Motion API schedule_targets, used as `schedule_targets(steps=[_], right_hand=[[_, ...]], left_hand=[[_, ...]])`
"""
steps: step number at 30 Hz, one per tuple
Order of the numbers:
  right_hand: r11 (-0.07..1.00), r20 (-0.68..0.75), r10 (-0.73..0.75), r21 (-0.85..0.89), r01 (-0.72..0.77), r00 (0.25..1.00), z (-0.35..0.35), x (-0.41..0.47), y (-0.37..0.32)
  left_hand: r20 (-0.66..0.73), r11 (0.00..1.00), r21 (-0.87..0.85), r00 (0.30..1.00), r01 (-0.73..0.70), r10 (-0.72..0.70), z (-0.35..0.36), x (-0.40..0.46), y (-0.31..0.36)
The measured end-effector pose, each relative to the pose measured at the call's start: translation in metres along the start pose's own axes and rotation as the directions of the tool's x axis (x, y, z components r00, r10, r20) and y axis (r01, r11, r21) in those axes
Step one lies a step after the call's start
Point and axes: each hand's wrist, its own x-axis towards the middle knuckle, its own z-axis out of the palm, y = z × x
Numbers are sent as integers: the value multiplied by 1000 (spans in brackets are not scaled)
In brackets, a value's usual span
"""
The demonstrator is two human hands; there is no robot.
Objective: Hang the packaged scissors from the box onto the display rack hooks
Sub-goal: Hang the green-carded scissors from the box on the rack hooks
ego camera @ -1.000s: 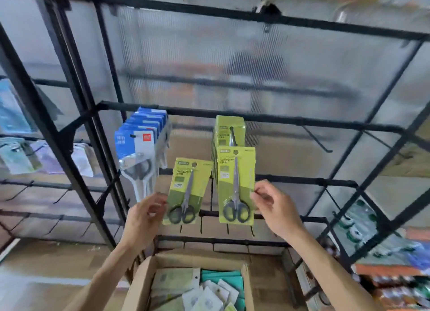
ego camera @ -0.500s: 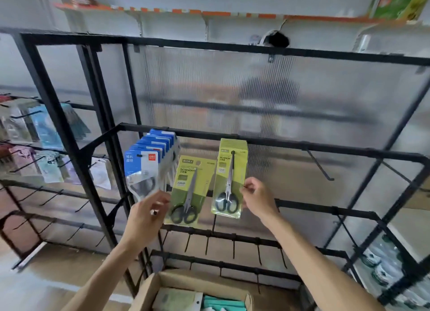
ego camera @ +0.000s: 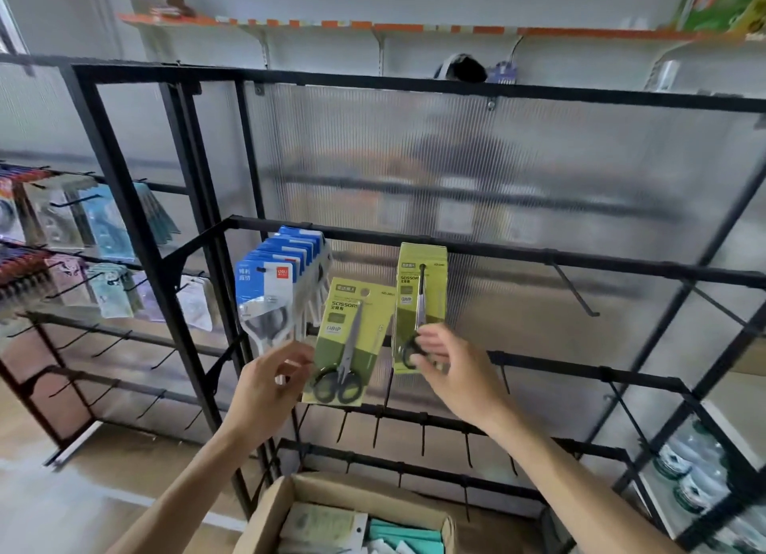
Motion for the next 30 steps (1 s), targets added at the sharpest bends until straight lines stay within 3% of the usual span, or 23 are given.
schedule_targets(steps=[3, 9, 14, 19, 23, 30], right_hand=[[983, 59, -3, 182, -7, 998, 5, -12, -9], [900, -99, 114, 431, -61, 989, 7, -28, -5], [851, -128, 156, 521, -67, 979, -6, -35, -3], [899, -147, 126, 435, -50, 981, -18, -38, 1], [911, -134, 207, 388, -141, 969, -23, -31, 8], [917, -95, 239, 350, -193, 966, -17, -13, 11]], left_hand=[[62, 999, -39, 998, -30, 32, 8, 2, 16], [161, 992, -123, 985, -43, 62, 28, 2, 22], [202, 987, -155, 977, -40, 71, 40, 5, 32], [223, 991, -53, 965, -127, 135, 44, 9, 38], [231, 985, 67, 963, -160, 141, 39, 15, 38], [276, 902, 290, 930, -321, 242, 27, 27, 49]])
